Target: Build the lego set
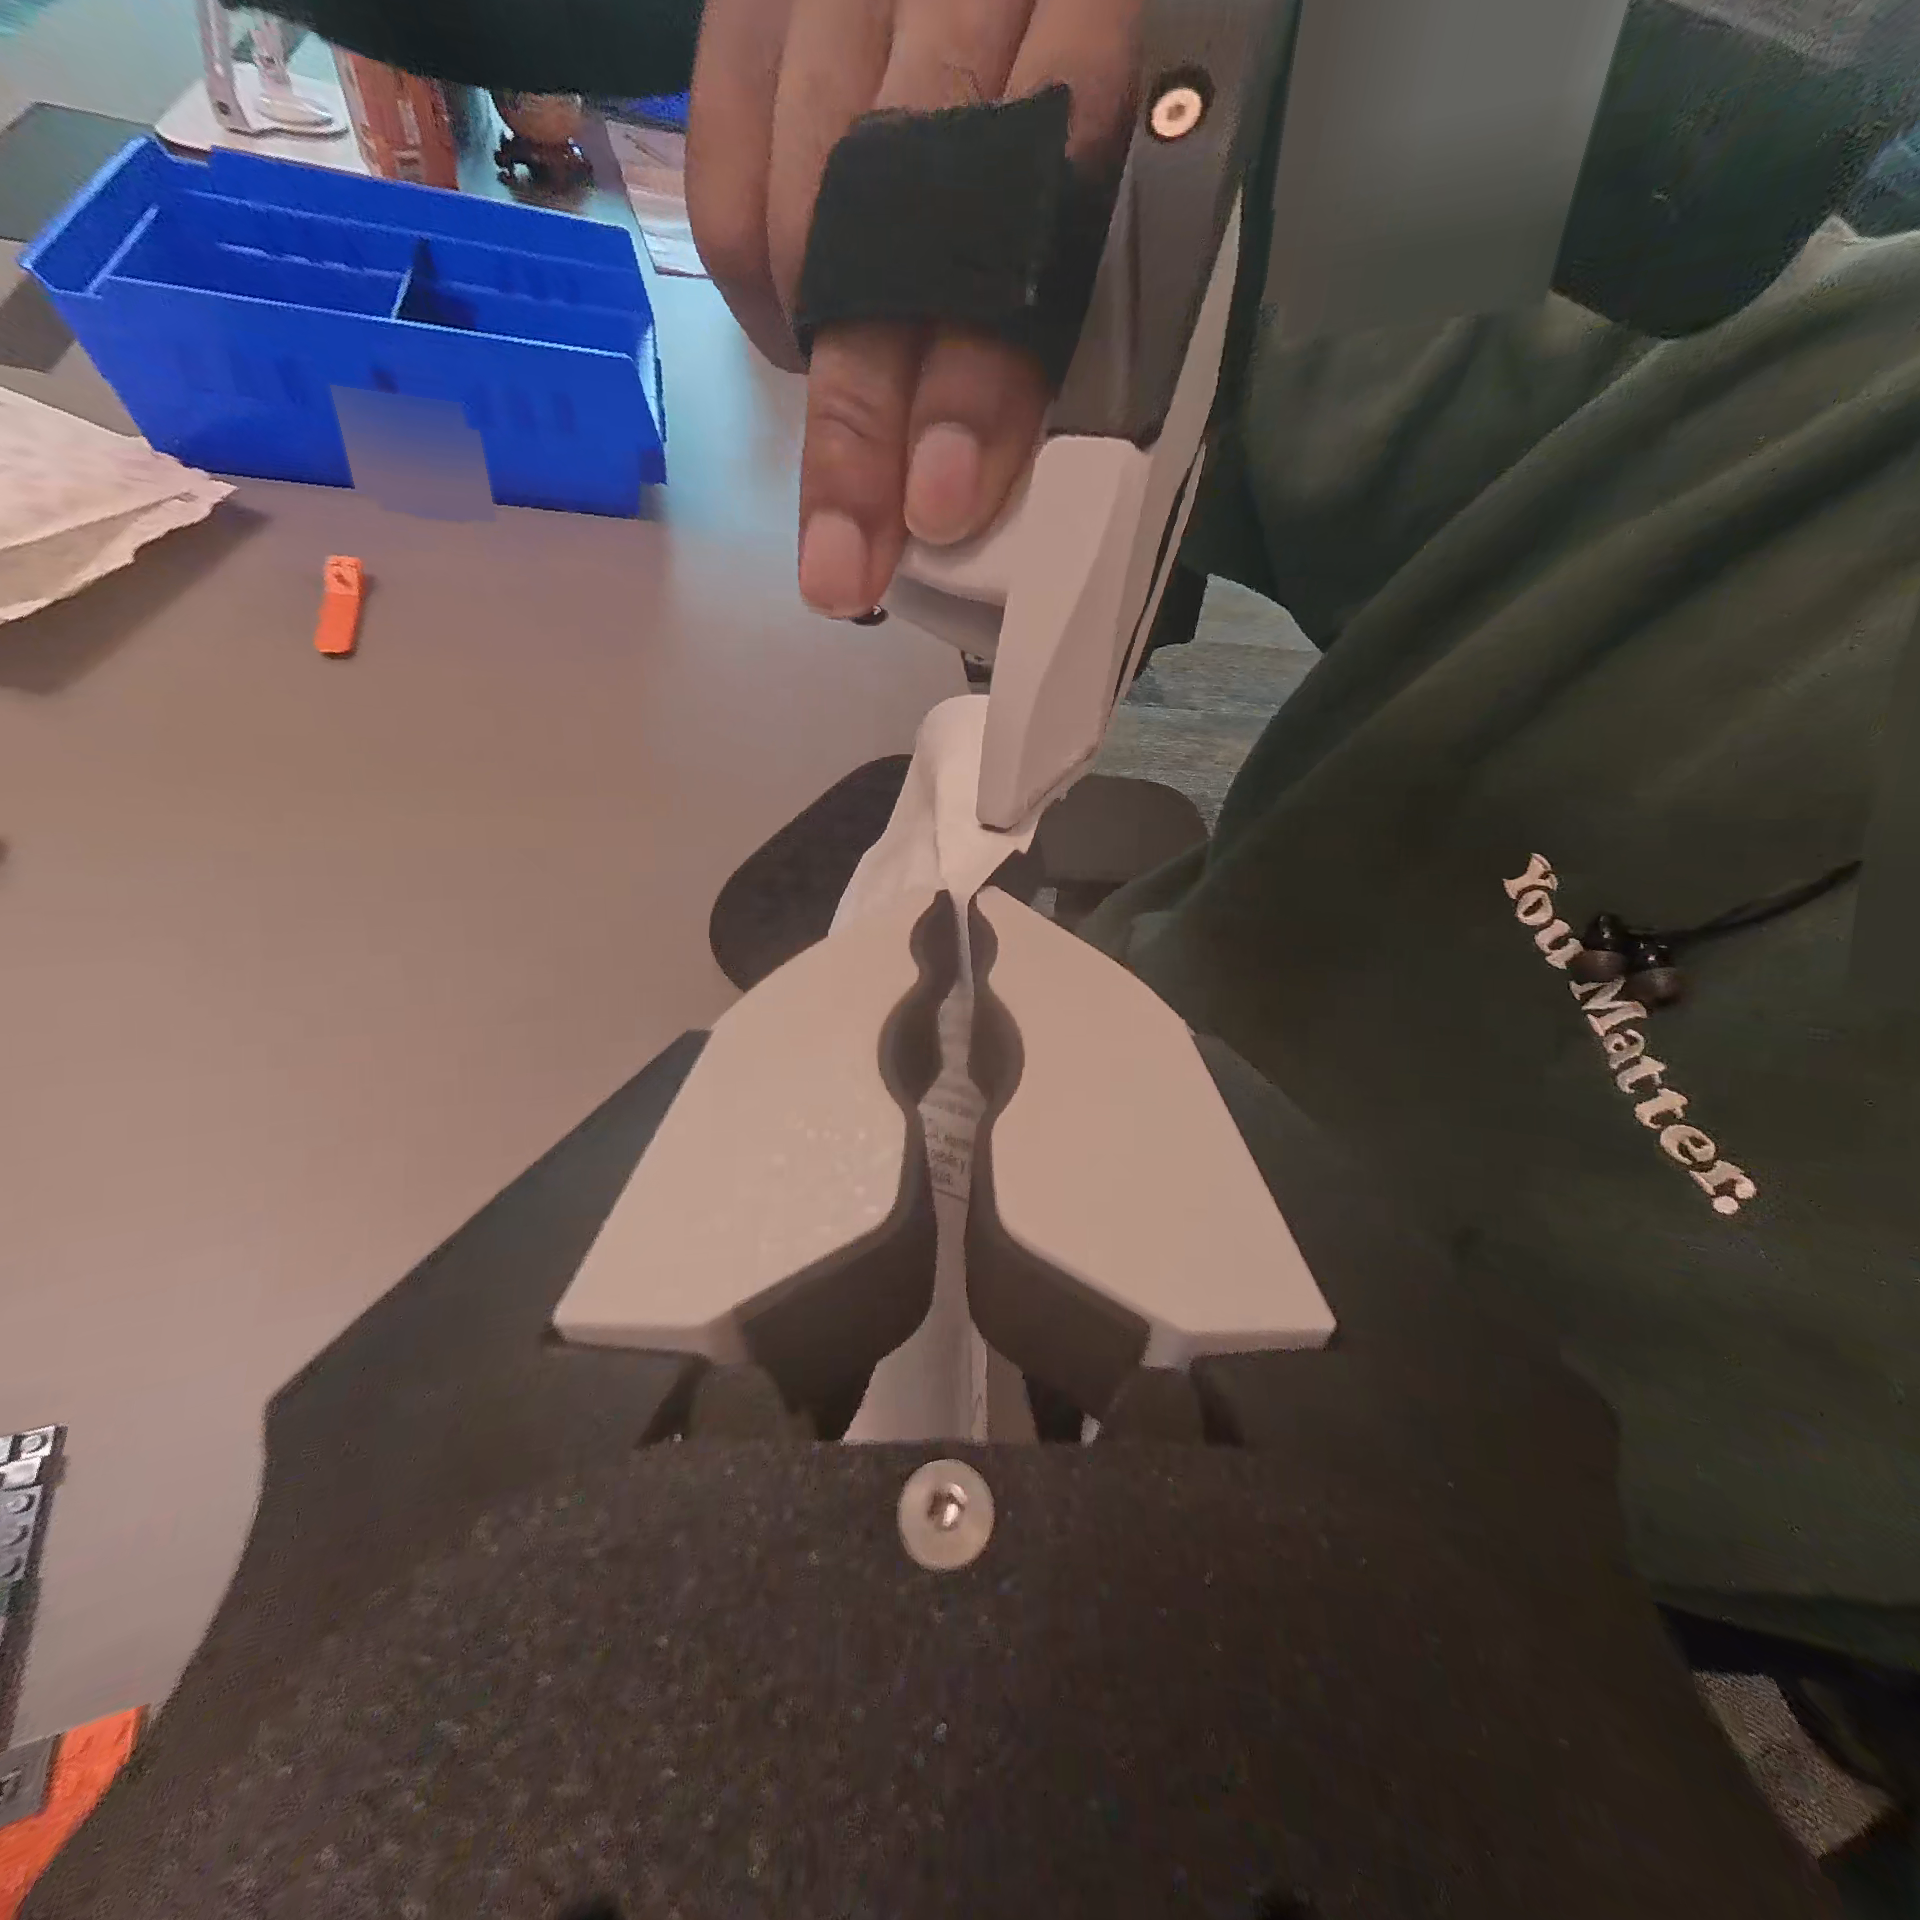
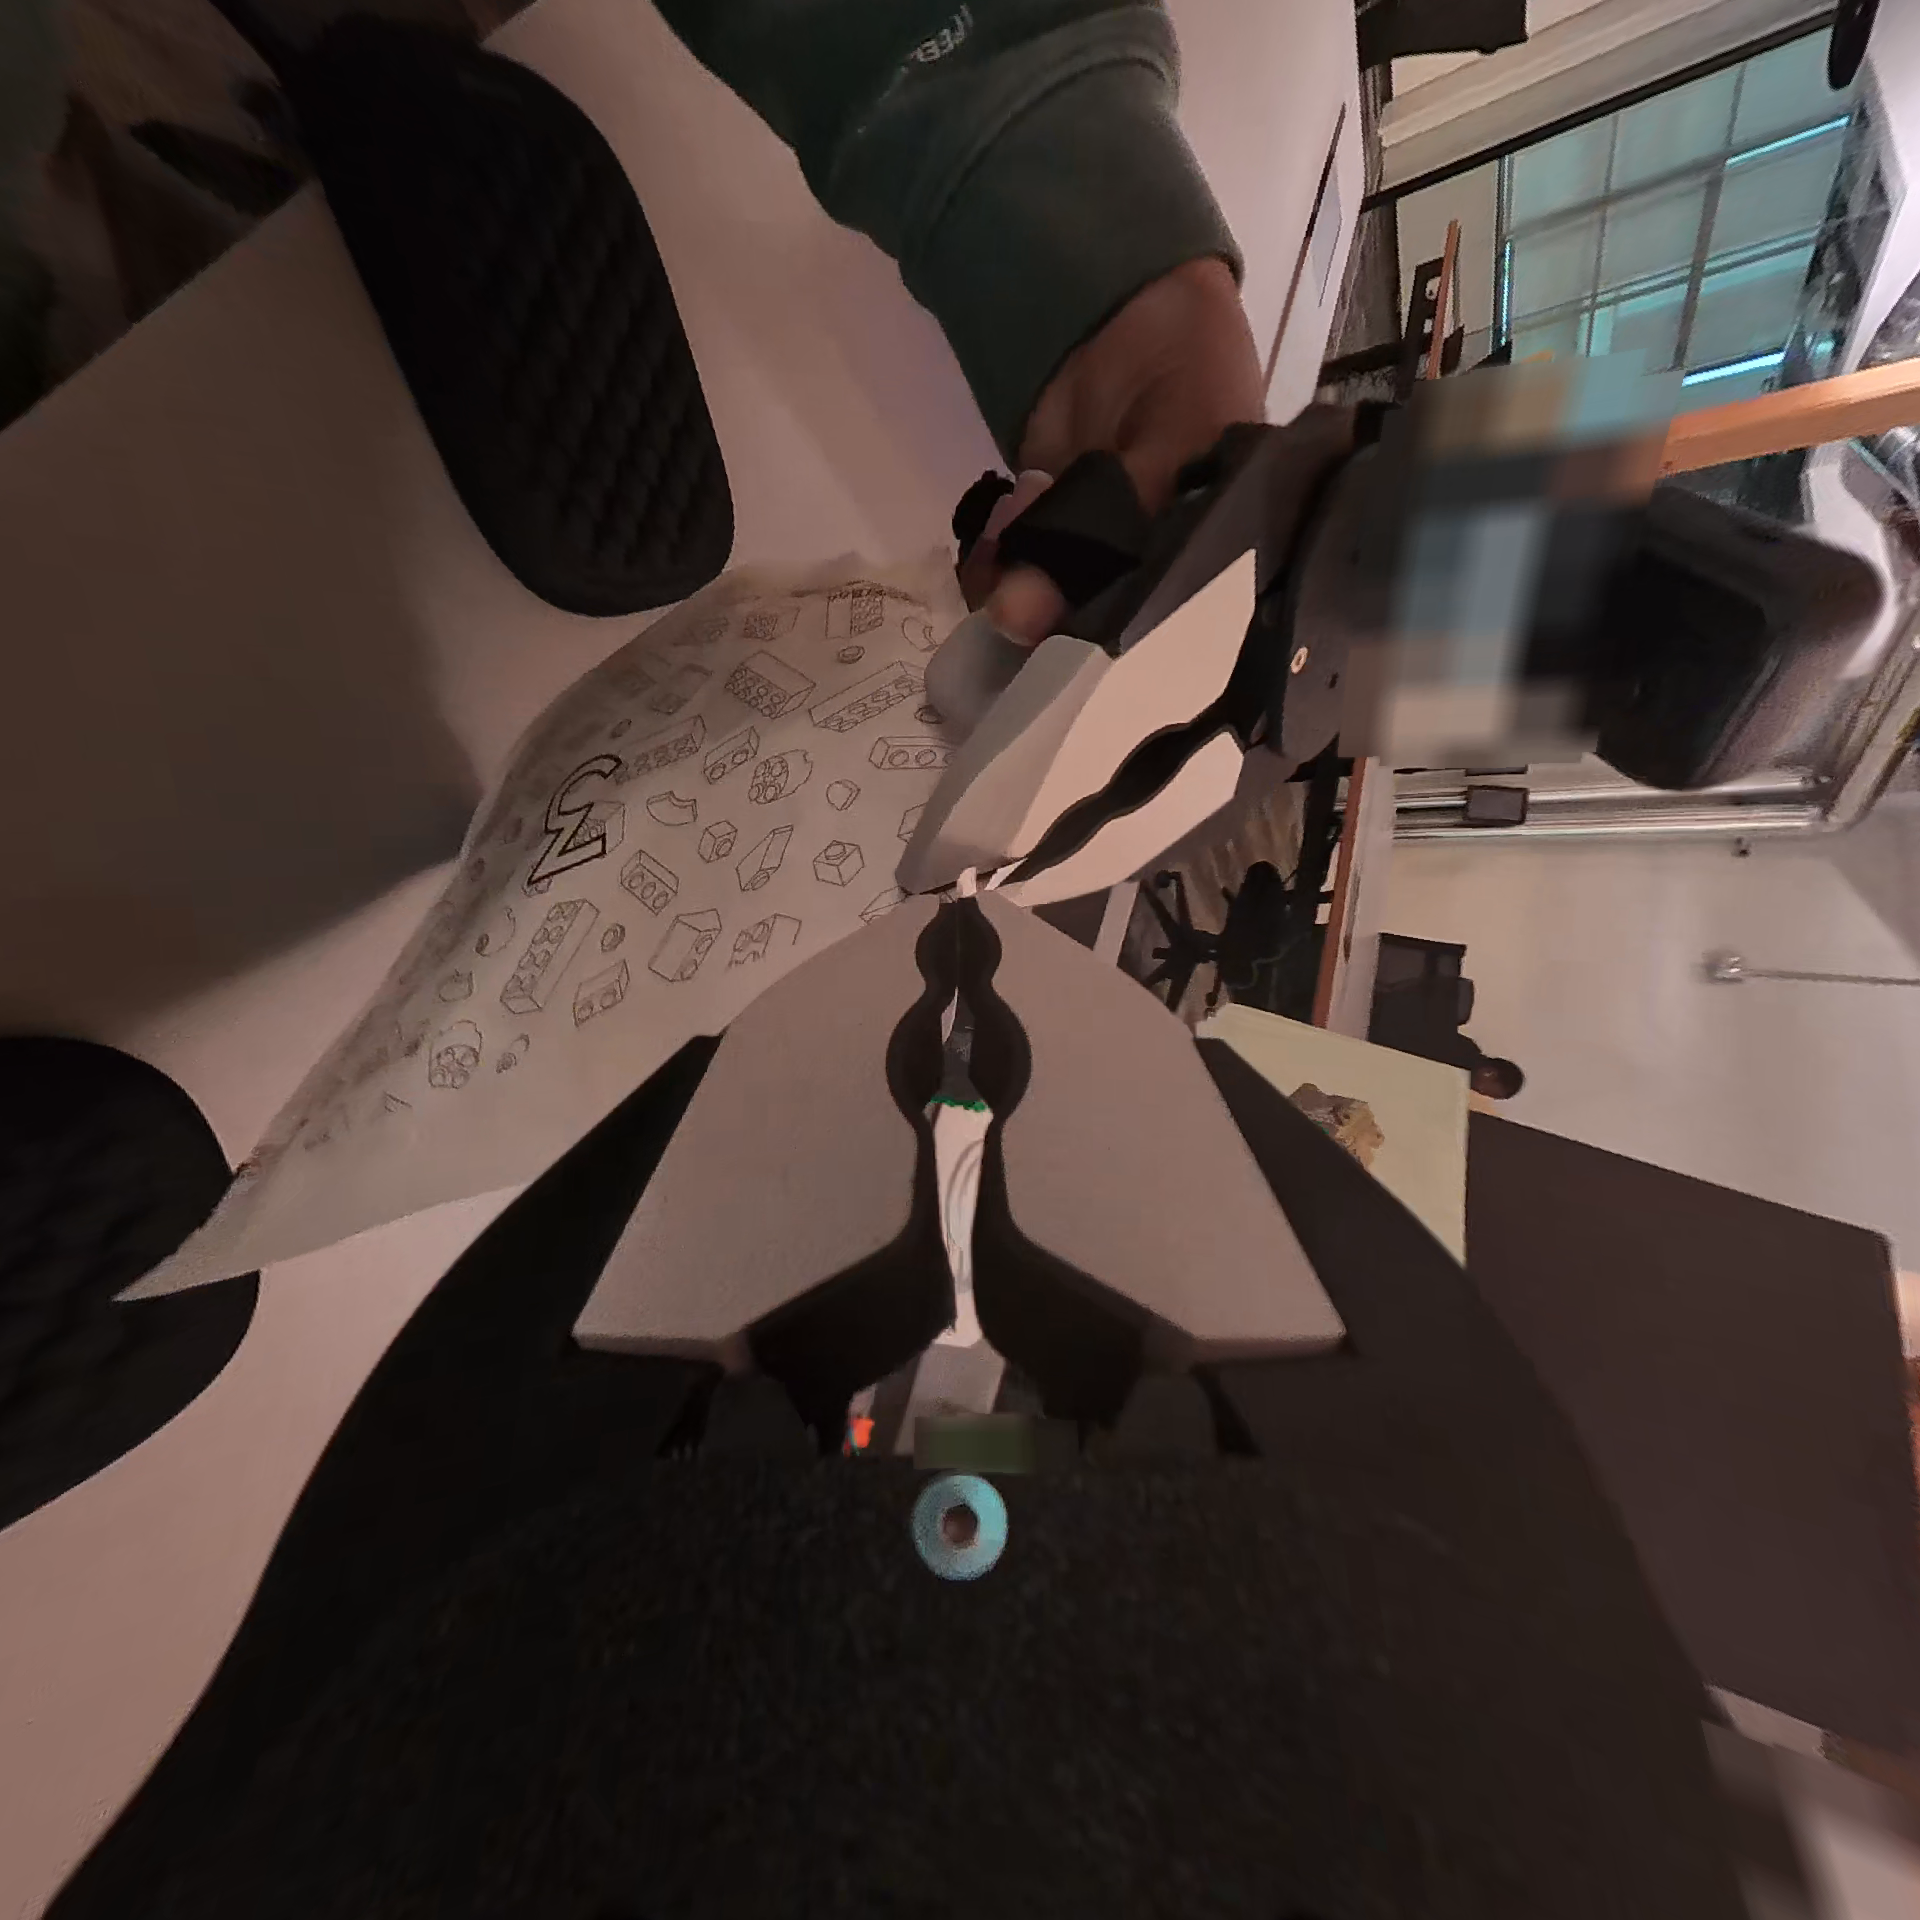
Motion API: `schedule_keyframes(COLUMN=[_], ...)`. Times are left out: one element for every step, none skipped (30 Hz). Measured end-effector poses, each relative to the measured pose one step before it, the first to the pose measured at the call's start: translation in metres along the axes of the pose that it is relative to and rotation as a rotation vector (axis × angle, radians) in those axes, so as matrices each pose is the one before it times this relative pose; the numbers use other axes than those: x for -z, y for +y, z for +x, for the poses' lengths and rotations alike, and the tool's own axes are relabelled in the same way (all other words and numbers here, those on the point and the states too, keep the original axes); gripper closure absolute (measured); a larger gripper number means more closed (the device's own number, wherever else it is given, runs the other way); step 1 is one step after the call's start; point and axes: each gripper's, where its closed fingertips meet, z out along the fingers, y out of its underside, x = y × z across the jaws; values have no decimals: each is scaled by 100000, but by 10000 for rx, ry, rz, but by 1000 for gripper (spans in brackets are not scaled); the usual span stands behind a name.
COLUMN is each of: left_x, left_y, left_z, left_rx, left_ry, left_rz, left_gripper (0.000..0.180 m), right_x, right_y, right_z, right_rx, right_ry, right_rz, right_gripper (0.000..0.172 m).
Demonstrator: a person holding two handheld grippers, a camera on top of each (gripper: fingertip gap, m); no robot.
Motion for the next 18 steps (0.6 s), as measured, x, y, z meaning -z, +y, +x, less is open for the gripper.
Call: schedule_keyframes(left_x=[-122,-82,-65,-53,-61,-50,-48,-54,106,1178,1775,846,-326,-433,17,193,125,80], left_y=[143,136,80,31,25,41,40,72,4,-638,-636,704,1503,771,-28,-268,-85,34], left_z=[79,145,93,65,43,35,-14,-21,-359,-761,-702,-99,321,275,-168,-129,-198,-240], left_rx=[-16,-19,-28,2,-7,-24,-29,-4,71,273,337,-380,-496,-174,240,370,-33,-199], left_ry=[3,54,35,28,18,-3,-33,6,-167,-212,-146,-266,-294,-101,-17,164,-82,-234], left_rz=[-112,-123,-111,-77,-77,-81,-56,-28,66,629,630,-229,-753,-351,110,196,33,-60], left_gripper=[179,179,179,179,179,179,179,179,179,180,180,180,180,180,180,180,180,180], right_x=[-3,-2,19,30,45,21,5,-15,-33,-60,-361,-244,49,134,-33,-159,-198,-156], right_y=[-37,-64,-107,-48,-38,-37,-12,24,-21,-262,109,466,458,132,74,-169,-182,-48], right_z=[-254,-217,-195,-126,-89,-93,-118,-104,-253,-1551,-1473,-515,-283,-396,-323,-169,-61,43], right_rx=[184,195,123,144,179,107,47,29,25,29,0,280,26,-302,-215,11,32,-33], right_ry=[29,52,16,26,46,15,12,37,-47,-816,-362,477,337,-100,-163,-60,-48,-47], right_rz=[-77,-69,-36,-91,-93,-88,-59,-56,-28,101,-189,-278,-138,101,6,76,55,16], right_gripper=[172,172,172,172,172,172,172,172,172,172,172,172,172,172,172,172,172,172])
